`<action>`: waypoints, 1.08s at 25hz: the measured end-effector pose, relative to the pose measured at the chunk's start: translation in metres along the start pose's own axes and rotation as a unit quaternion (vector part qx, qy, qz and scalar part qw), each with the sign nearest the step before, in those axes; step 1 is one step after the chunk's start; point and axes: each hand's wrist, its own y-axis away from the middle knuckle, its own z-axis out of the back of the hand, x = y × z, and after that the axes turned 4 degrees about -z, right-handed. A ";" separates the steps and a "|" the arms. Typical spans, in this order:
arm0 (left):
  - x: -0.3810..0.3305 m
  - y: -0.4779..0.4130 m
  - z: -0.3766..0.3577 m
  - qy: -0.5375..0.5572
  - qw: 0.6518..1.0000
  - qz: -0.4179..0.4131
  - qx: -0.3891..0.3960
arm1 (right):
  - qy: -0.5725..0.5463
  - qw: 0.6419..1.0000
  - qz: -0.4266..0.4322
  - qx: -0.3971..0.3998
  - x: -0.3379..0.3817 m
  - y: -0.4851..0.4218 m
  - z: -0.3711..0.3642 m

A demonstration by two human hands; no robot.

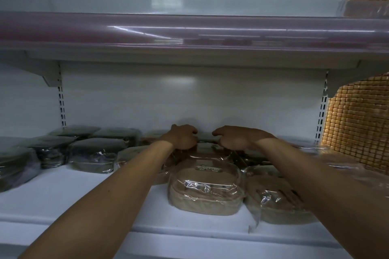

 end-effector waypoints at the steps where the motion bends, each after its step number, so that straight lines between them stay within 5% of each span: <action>1: -0.002 -0.001 0.000 0.018 1.000 -0.001 -0.005 | -0.007 1.000 -0.002 -0.001 0.000 -0.003 -0.001; 9: -0.011 0.001 -0.001 0.248 0.963 -0.018 -0.106 | -0.062 0.998 -0.006 -0.030 -0.001 -0.010 -0.002; 17: -0.028 -0.001 -0.005 0.069 0.997 0.000 -0.017 | 0.031 0.999 -0.009 0.007 -0.003 -0.014 -0.008; 27: -0.026 -0.008 -0.006 0.132 0.991 0.009 -0.031 | 0.036 0.999 0.016 0.011 0.000 -0.024 -0.009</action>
